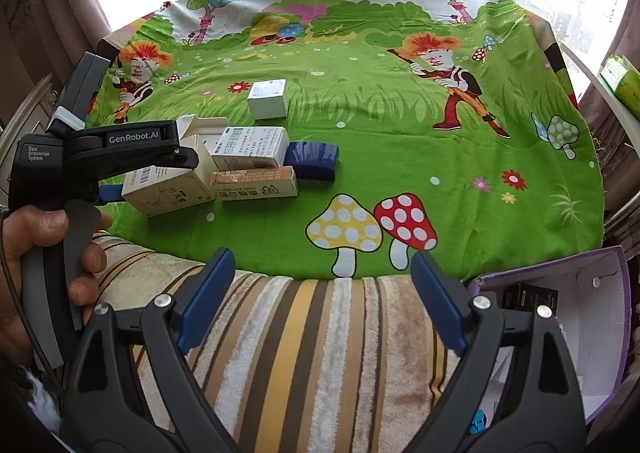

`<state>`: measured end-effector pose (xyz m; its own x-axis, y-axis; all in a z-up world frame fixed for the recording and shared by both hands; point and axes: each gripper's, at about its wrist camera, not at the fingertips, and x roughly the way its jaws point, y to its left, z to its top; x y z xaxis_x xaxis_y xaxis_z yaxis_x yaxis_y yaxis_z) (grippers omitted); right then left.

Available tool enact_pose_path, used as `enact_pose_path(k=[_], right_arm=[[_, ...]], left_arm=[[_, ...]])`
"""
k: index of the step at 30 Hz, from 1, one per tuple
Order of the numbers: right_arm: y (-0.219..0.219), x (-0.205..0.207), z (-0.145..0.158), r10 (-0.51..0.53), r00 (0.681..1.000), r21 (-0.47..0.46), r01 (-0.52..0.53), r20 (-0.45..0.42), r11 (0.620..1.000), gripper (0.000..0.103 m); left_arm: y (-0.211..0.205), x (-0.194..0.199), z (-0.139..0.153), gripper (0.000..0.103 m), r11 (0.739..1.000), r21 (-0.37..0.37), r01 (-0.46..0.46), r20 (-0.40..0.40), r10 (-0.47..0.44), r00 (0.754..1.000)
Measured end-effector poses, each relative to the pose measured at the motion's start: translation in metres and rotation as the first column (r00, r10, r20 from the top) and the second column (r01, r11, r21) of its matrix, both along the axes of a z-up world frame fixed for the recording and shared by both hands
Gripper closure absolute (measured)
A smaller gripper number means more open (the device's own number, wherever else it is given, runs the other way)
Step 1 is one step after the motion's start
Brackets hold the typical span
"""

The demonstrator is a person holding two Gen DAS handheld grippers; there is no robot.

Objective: Organize rigid objects
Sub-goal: 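Grasp the beige carton with the left tool while the right grasps the orange box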

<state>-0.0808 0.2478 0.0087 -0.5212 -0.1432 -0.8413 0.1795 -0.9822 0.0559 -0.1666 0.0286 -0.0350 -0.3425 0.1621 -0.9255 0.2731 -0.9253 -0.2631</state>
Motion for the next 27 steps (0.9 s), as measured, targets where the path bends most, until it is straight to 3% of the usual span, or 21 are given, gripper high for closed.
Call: enact_pose_path(k=[11,12,15,21,24,27], right_arm=[[-0.045,-0.037,-0.018,0.074,0.996,0.019,-0.075,0.056,0.997,0.012],[-0.048,-0.04,-0.02,0.077,0.995,0.026,-0.078,0.057,0.997,0.012],[-0.058,-0.051,-0.026,0.081,0.994,0.031,-0.083,0.076,0.996,0.012],[-0.07,-0.065,-0.036,0.083,0.991,0.038,-0.088,0.107,0.995,0.012],[-0.076,-0.07,-0.039,0.089,0.99,0.046,-0.095,0.108,0.994,0.012],[-0.08,-0.075,-0.041,0.085,0.99,0.045,-0.09,0.113,0.995,0.012]], left_arm=[[-0.034,0.023,0.004,0.001,1.0,0.02,-0.012,-0.064,0.013,0.998],[-0.036,0.027,0.006,0.019,1.0,0.016,-0.013,-0.078,0.014,0.997],[-0.042,0.035,0.011,0.025,1.0,0.01,-0.017,-0.105,0.018,0.994],[-0.052,0.038,0.007,0.024,0.998,0.059,-0.036,-0.11,0.043,0.993],[-0.054,0.037,-0.001,0.012,0.994,0.096,-0.044,-0.085,0.052,0.995],[-0.055,0.039,0.0,0.011,0.993,0.108,-0.049,-0.094,0.059,0.994]])
